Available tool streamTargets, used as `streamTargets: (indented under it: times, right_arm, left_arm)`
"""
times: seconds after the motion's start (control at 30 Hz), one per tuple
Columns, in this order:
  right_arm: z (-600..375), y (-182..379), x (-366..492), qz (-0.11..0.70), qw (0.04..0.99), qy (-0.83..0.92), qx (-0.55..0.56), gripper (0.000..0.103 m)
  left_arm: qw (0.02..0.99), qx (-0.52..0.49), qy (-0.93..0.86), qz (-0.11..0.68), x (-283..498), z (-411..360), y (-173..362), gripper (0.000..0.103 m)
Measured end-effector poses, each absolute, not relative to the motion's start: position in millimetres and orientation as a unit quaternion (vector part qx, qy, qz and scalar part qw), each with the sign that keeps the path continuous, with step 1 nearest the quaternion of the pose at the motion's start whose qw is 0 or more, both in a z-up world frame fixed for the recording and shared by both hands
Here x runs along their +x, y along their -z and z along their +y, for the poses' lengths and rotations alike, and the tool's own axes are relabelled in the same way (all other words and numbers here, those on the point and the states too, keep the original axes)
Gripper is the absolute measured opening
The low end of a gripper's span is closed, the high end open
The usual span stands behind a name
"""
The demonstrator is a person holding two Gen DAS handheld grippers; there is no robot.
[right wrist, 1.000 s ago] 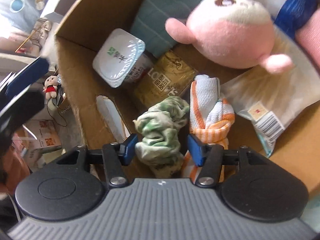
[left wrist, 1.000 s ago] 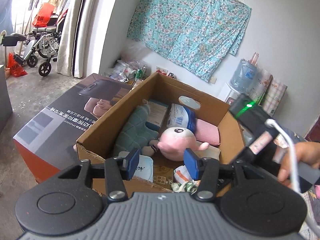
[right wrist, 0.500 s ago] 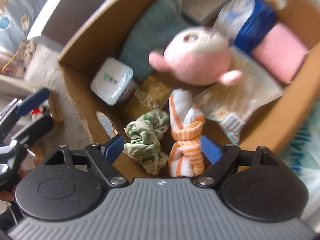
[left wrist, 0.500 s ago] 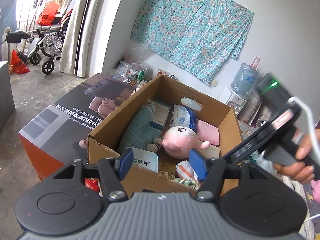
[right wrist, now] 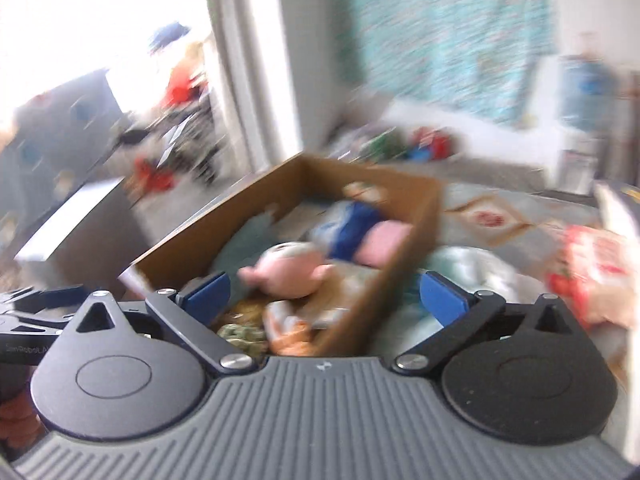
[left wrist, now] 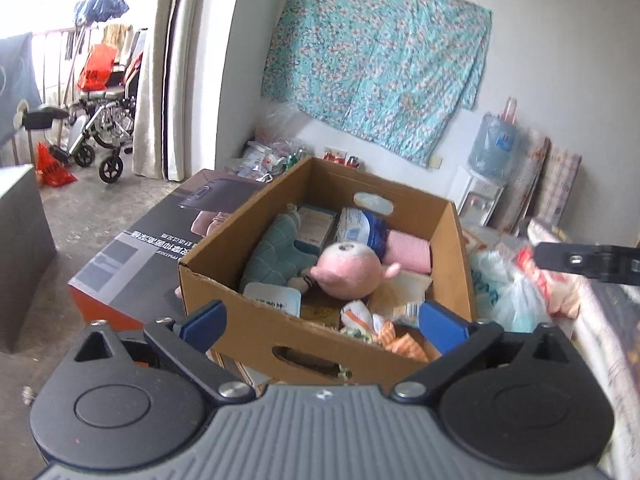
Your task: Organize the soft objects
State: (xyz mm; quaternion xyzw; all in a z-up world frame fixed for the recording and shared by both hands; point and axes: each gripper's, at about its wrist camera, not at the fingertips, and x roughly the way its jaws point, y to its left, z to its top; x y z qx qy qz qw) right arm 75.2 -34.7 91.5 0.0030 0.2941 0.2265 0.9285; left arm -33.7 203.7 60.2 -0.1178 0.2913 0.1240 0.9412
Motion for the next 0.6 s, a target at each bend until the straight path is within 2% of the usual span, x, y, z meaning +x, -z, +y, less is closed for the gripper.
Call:
streamTargets:
  times: [0.33, 0.6]
  right_arm:
    - [-70.3, -60.8, 19.9, 0.293, 0.955, -0.048, 0.010, 0.102]
    - [-67.1, -57.6, 8.5, 0.319, 0.942, -0.096, 0.044, 0.102]
  left_arm:
    - [0.934, -0.084, -0.105, 0.330, -30.7, 153.4, -58.6, 0.103]
    - [0.929, -0.047, -0.126, 0.344, -16.4, 138.4, -59.8, 0.103]
